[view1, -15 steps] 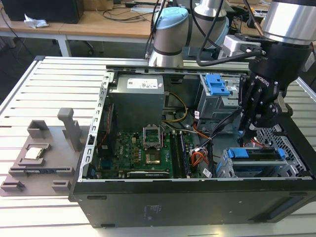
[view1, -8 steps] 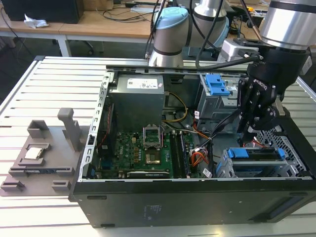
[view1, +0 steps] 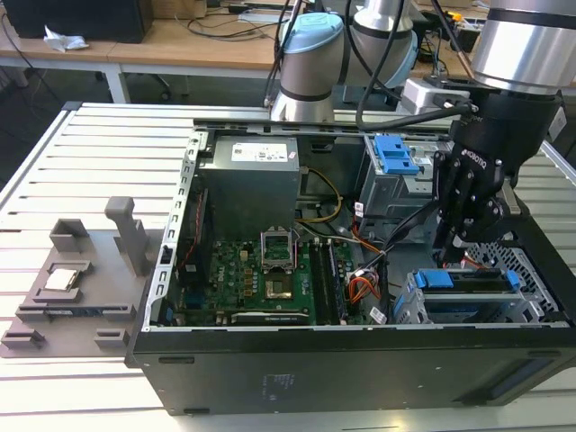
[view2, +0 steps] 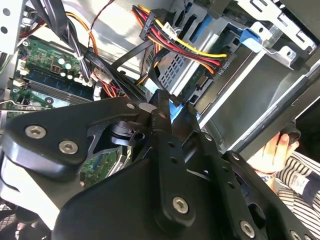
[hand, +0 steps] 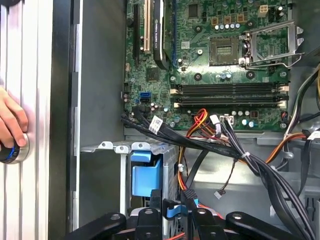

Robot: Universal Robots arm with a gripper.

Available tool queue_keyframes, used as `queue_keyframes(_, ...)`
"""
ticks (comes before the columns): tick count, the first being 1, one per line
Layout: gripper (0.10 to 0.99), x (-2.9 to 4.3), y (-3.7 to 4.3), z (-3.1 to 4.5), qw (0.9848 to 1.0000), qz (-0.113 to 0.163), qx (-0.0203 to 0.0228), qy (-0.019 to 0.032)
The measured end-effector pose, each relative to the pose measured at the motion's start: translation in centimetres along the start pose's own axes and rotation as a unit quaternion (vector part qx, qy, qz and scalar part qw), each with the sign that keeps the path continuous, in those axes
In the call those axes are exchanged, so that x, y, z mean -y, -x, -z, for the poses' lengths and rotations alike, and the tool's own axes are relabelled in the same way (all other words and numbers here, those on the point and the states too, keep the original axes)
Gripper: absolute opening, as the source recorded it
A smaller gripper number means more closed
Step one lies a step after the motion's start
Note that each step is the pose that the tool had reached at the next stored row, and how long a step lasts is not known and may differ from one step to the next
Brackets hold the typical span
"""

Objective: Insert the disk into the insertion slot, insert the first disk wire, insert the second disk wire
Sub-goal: 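Insert the second disk wire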

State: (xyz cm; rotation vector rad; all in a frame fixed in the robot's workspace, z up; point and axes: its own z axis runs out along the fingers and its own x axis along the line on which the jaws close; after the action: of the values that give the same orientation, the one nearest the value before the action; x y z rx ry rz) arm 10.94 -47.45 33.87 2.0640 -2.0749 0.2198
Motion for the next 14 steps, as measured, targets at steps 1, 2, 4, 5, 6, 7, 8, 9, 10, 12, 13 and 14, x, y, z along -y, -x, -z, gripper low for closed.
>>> queue_keyframes(1, 0.302, 0.0, -0.01, 0.01, 1.0, 0.0, -0.0004, 0.0)
queue_keyframes(2, 0.302, 0.0, -0.01, 0.0, 1.0, 0.0, -0.0005, 0.0)
queue_keyframes(4, 0.302, 0.0, 0.0, -0.01, 1.0, 0.0, -0.0004, 0.0)
queue_keyframes(5, 0.302, 0.0, 0.0, 0.0, 1.0, 0.0, -0.0005, 0.0)
queue_keyframes(6, 0.22, 0.0, 0.0, -0.01, 1.0, 0.0, -0.0005, 0.0)
queue_keyframes(7, 0.22, 0.0, 0.0, -0.01, 1.0, 0.0, -0.0006, 0.0)
queue_keyframes(8, 0.157, 0.0, 0.0, -0.01, 1.0, 0.0, -0.0006, 0.0)
queue_keyframes(9, 0.149, 0.0, 0.0, -0.01, 1.0, 0.0, -0.0007, 0.0)
queue_keyframes(10, 0.149, 0.0, 0.0, -0.01, 1.0, 0.0, -0.0007, 0.0)
queue_keyframes(12, 0.149, 0.0, 0.0, -0.01, 1.0, 0.0, -0.0009, 0.0)
queue_keyframes(13, 0.149, 0.0, -0.01, 0.05, 1.0, 0.0, -0.0009, 0.0)
queue_keyframes(14, 0.149, -0.02, -0.1, 0.38, 1.0, 0.0, -0.0008, 0.0)
